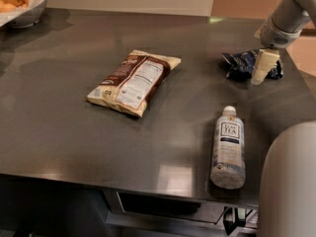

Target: Move blue chip bag near brown chip bag

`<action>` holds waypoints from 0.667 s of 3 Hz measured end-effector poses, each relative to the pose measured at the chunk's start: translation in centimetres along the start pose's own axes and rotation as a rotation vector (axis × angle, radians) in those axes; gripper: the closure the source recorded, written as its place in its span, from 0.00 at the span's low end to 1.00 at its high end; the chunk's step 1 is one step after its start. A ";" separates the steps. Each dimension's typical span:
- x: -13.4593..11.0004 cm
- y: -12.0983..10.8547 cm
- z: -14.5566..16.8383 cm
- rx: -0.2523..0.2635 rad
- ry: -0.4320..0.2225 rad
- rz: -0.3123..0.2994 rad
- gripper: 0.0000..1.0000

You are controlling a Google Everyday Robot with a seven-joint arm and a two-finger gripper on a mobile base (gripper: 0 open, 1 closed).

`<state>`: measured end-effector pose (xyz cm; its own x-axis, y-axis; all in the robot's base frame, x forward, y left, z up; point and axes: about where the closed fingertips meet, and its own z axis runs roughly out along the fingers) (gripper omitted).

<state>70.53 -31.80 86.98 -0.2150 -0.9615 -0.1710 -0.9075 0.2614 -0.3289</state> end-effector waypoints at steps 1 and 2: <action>0.3 -0.7 1.6 0.006 0.014 0.006 0.00; 0.8 -1.0 2.7 0.004 0.028 0.013 0.18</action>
Offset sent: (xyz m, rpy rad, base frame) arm 0.0220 -0.0160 -0.0240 -0.0350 0.0080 -0.0385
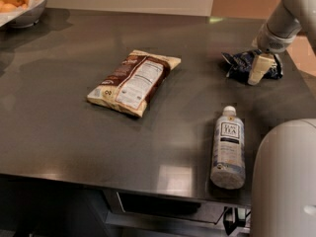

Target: Move blue chip bag near brown chip bag

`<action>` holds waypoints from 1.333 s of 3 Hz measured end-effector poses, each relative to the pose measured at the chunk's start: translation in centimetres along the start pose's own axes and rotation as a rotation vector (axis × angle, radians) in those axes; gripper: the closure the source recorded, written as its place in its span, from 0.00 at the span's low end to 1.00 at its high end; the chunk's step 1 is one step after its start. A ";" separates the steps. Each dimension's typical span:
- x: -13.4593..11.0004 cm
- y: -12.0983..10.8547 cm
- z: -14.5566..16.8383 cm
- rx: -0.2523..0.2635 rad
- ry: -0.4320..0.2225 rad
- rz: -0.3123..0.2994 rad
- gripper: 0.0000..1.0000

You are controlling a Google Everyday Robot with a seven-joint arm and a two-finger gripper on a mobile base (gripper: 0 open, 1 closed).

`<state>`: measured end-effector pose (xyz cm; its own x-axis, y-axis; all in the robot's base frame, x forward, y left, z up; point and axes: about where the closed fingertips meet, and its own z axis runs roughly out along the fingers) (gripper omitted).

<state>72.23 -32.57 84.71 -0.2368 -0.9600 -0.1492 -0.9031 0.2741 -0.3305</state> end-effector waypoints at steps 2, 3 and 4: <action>0.0 -0.1 0.3 -0.003 0.008 0.007 0.64; -1.5 0.1 -0.6 -0.002 -0.015 -0.003 0.87; -4.3 1.2 -2.3 -0.017 -0.077 -0.033 1.00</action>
Offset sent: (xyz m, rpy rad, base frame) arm 0.0000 -0.0003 0.0112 0.0001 -0.0030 -0.0122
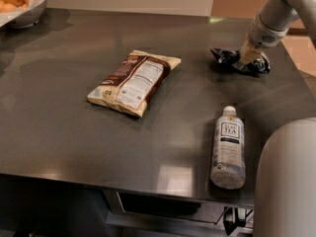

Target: Move blue chip bag near brown chip bag

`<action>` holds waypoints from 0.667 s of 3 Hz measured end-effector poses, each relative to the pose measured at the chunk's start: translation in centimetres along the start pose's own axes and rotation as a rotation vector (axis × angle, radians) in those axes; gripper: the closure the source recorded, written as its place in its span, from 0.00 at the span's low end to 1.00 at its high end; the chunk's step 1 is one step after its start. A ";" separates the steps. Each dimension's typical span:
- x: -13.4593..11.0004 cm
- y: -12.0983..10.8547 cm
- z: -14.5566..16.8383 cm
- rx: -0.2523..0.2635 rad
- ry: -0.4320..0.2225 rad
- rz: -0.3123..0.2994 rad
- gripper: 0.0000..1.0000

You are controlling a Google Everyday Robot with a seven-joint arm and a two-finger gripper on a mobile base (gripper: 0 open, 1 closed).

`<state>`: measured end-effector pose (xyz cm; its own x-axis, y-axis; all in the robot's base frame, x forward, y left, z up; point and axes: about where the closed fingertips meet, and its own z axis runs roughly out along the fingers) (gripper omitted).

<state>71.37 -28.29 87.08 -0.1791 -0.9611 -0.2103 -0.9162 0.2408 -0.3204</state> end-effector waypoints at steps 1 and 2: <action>-3.8 1.8 -1.3 -0.033 -0.086 -0.019 1.00; -7.9 4.1 -2.6 -0.075 -0.175 -0.035 1.00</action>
Offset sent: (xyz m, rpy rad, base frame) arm -0.0657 0.1316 0.0496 0.2566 0.0420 0.1621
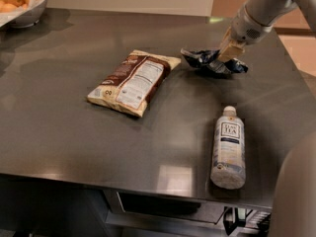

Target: Move blue chip bag near brown chip bag

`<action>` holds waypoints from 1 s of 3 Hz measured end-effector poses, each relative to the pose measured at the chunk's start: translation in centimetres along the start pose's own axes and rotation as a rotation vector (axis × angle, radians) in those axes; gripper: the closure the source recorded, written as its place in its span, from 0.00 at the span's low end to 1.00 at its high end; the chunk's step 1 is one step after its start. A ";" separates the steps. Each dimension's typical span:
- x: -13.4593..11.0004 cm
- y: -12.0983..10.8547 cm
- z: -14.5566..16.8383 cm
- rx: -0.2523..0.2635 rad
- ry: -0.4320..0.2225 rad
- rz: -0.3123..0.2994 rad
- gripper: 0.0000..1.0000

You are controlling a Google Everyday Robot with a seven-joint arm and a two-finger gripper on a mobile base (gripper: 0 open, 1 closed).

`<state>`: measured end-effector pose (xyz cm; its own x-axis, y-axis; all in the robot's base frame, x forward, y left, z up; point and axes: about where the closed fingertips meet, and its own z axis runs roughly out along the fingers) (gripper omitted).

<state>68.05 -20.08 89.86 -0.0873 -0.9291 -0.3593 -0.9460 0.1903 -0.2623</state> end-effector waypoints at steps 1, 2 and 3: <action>-3.2 2.3 -0.6 -0.041 -0.064 -0.009 1.00; -5.8 5.0 -1.5 -0.097 -0.114 -0.011 0.82; -7.8 7.4 -2.2 -0.142 -0.159 -0.031 0.59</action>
Offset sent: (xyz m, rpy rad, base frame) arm -0.0863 0.0859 0.0383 0.1713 0.1181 0.1144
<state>61.00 -12.15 92.66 -0.0181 -0.8698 -0.4930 -0.9829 0.1058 -0.1507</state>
